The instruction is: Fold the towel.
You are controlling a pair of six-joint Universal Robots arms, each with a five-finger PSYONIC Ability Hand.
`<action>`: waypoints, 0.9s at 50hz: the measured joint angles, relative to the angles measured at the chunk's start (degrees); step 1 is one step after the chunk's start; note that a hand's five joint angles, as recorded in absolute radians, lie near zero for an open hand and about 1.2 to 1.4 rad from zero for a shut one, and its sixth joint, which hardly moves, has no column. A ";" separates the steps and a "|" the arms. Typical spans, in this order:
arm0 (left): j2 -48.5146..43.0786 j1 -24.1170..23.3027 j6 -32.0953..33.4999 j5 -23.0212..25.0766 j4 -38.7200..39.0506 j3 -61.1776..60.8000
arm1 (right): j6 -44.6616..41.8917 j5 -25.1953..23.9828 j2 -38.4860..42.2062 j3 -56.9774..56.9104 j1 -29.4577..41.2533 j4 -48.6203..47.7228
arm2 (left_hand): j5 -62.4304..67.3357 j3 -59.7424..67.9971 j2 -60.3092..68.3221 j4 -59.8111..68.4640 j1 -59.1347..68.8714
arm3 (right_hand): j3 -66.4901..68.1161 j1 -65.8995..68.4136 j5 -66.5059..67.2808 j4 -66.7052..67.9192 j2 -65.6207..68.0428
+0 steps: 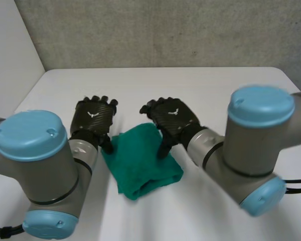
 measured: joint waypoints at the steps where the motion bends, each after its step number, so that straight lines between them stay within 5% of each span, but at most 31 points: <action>1: -0.57 -0.29 -1.32 0.03 -0.35 0.28 | 1.32 -1.06 0.51 -0.84 -0.71 1.32 | 0.00 0.00 0.00 0.00 0.00 | 0.00 0.00 0.00 0.00 0.00; 12: -6.73 -1.48 -9.39 1.33 -7.02 2.66 | 2.99 -4.42 12.97 -11.87 -3.07 13.50 | 0.00 0.00 0.00 0.00 0.00 | 0.00 0.00 0.00 0.00 0.00; 23: -11.64 -0.21 -10.02 2.62 -13.68 3.64 | -4.36 2.10 17.25 -15.79 -2.36 16.04 | 0.00 0.00 0.00 0.00 -0.14 | 0.00 0.00 -0.43 0.00 0.00; 31: -5.75 0.48 -9.50 3.33 -14.58 5.37 | -3.34 4.42 8.61 -12.81 -2.46 10.67 | 0.00 0.00 0.00 0.00 -0.54 | -0.60 0.00 -0.46 -0.51 -0.01; 38: 2.11 2.43 -9.42 4.27 -14.72 11.31 | 4.41 14.02 -5.45 -8.34 -5.27 0.18 | 0.00 0.00 0.00 0.00 -0.54 | -0.69 -0.01 -0.46 -0.51 0.00; 45: 8.32 7.32 -9.65 5.03 -17.27 17.73 | 3.59 21.29 -10.95 -7.47 -8.39 -0.70 | 0.00 0.00 0.00 0.00 -0.54 | -0.69 -0.01 -0.46 -0.51 0.00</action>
